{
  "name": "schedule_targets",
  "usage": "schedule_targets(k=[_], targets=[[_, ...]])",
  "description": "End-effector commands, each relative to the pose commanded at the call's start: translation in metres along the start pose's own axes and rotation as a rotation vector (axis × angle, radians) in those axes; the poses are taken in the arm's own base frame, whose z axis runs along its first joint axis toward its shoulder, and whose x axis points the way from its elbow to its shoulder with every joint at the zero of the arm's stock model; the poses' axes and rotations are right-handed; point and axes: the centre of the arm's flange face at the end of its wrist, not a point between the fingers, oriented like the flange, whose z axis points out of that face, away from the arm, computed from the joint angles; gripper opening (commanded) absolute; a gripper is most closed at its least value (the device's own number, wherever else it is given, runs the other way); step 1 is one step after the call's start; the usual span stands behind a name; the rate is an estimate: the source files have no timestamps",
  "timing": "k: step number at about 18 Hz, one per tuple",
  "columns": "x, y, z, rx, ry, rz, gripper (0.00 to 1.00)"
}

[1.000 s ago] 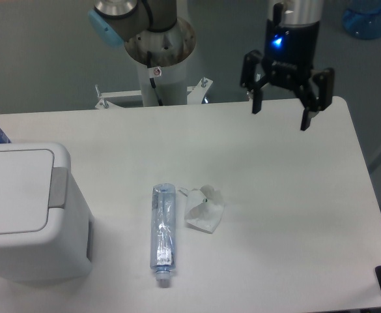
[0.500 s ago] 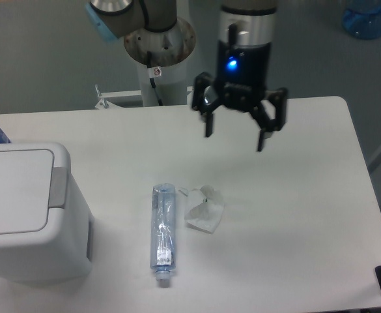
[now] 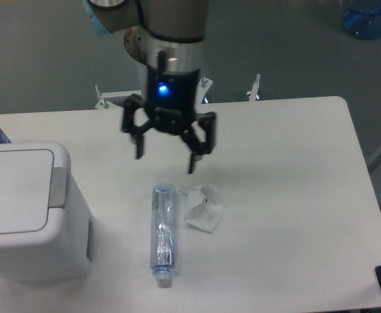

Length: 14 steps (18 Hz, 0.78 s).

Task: Open the trash can
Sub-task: 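Move the open gripper across the table toward the white trash can lid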

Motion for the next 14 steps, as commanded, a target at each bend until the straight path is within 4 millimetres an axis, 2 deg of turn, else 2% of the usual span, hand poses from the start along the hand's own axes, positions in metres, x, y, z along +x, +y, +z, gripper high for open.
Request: schedule_targets(k=[7, 14], targets=[[0.043, -0.019, 0.032, 0.035, 0.035, -0.100, 1.00], [0.049, -0.019, 0.043, 0.022, 0.048, -0.092, 1.00]])
